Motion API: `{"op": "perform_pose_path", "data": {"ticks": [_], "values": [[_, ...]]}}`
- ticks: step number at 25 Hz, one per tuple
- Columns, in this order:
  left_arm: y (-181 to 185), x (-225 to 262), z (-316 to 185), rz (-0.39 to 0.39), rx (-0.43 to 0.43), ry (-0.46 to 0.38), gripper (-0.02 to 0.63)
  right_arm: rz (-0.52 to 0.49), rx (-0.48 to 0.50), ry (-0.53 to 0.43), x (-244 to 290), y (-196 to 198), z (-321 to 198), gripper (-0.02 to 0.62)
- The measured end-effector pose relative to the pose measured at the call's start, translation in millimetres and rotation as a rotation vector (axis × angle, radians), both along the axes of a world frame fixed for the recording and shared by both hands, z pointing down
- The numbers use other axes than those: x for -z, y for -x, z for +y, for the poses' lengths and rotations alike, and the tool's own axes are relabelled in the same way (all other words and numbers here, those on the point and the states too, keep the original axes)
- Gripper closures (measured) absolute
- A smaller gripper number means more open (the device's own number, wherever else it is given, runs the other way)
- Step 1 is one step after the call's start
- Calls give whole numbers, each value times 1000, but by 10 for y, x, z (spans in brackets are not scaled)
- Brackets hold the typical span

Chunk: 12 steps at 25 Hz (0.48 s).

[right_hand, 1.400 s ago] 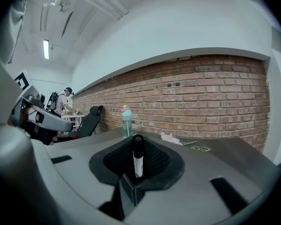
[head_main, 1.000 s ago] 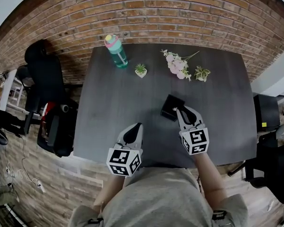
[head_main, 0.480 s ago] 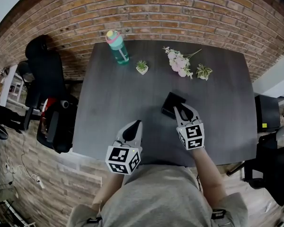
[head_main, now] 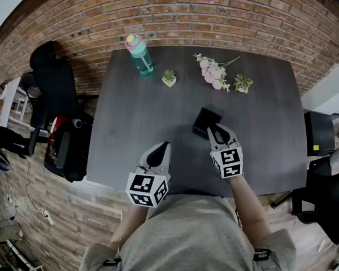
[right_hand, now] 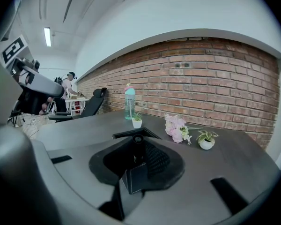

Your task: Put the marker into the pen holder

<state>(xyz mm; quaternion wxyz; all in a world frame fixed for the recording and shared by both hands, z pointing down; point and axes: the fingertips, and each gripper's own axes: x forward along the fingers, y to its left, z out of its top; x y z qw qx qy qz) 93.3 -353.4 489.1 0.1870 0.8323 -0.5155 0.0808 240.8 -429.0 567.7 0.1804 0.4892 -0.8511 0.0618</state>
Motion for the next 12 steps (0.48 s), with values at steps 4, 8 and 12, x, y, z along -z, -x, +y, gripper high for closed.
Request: {"op": "perform_pose_path", "data": {"ticks": [4, 8, 12], "values": [[-9, -7, 39, -3, -4, 0, 588, 9, 4, 3, -19, 13, 43, 525], [11, 0, 63, -2, -5, -1, 588, 14, 0, 1, -27, 26, 71, 525], [36, -27, 80, -8, -13, 9, 588, 10, -14, 7, -27, 23, 91, 523]]}}
